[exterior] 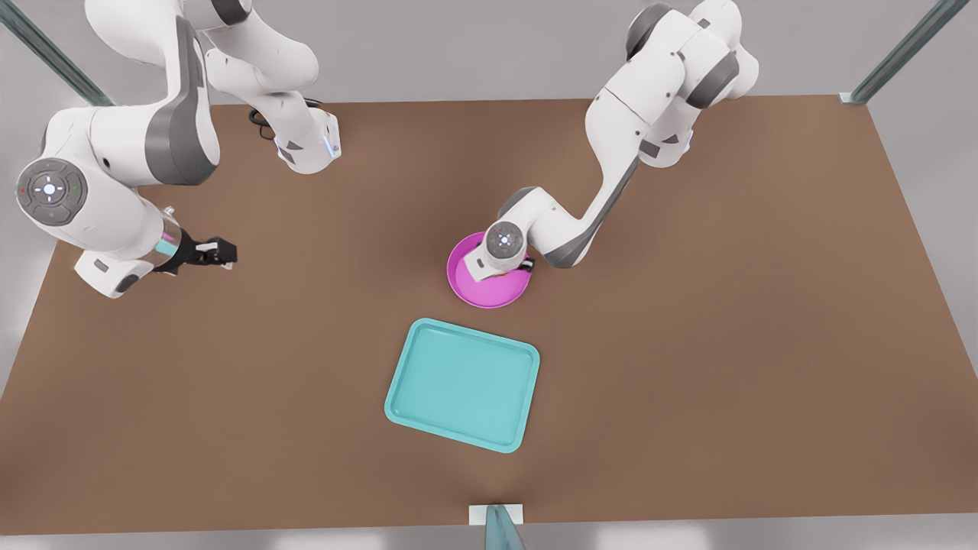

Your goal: Place the orange on the plate with the left arm and the plate on the tray with the right arm

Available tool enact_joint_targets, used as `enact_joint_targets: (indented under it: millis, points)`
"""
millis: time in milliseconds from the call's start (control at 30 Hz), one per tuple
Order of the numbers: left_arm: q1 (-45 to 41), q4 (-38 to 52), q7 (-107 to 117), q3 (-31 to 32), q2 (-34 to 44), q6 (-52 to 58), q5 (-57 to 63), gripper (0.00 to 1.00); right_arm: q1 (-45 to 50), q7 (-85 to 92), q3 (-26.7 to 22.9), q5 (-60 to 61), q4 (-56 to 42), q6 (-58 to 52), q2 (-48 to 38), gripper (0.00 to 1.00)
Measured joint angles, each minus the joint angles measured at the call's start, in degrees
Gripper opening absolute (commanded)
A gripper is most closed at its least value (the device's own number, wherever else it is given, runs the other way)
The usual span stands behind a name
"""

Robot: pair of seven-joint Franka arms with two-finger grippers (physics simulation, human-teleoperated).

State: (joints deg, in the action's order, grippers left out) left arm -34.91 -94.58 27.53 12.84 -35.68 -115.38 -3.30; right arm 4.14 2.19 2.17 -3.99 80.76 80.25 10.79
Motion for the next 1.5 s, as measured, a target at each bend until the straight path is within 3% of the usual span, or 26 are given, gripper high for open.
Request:
enact_joint_targets:
  millis: [33,67,167,233,300,333,400,667,833,1267,1333,1400,1500]
  points:
    - [-0.03,-0.73,1.27,-2.14,3.06,1.76,-0.02,1.0,1.21,-0.04,0.14,0.77,2.61,1.05,0.21,1.0]
    - [-0.11,1.66,1.74,-8.08,7.04,5.82,-0.18,1.0,3.25,-0.09,0.27,2.35,6.8,3.02,0.37,1.0]
    - [0.99,12.33,-0.36,-31.38,13.26,18.38,-0.33,1.0,8.66,-0.85,0.86,9.14,20.31,12.06,0.91,1.0]
    - [3.7,18.35,-2.84,-37.47,14.8,24.94,-0.33,1.0,11.03,-1.4,0.95,13.86,29.46,19.8,-0.13,1.0]
    - [20.37,21.66,-5.64,-22.03,18.24,29.72,1.74,1.0,13.57,-1.9,1.35,17.52,37.81,28.15,-1.41,1.0]
    - [24.8,18.07,-6.97,-17.31,22.47,30.32,3.47,1.0,14.9,-2.15,1.56,19.51,40.29,32.14,-0.95,1.0]
    - [28.33,12.51,-9.37,-14.01,27.75,30.6,5.7,1.0,17.49,-2.64,1.72,23.27,42.2,39.22,2.16,1.0]
    - [30.1,10.64,-16.9,-14.51,29.2,32.11,8.08,1.0,27.54,-5.24,1.95,31.86,40.48,56.03,10.27,1.0]
    - [29.55,10.69,-20.2,-14.69,29.22,32.58,8.33,1.0,30.72,-6.39,2.91,35.38,36.81,61.09,16.08,1.0]
    - [29.73,10.67,-25.5,-14.94,29.39,33.02,8.45,1.0,31.46,-8.25,5.38,37.6,36.36,67.41,20.36,1.0]
    - [29.77,10.68,-26.03,-14.94,29.38,33.05,8.44,1.0,31.46,-8.33,5.45,37.7,36.34,67.62,20.39,0.78]
    - [29.79,10.67,-26.5,-14.95,29.38,33.07,8.45,1.0,31.45,-8.43,5.5,37.72,36.33,67.73,20.38,0.65]
    - [29.77,10.64,-27.12,-14.95,29.38,33.13,8.45,1.0,31.45,-8.58,5.55,37.7,36.26,67.83,20.74,0.6]
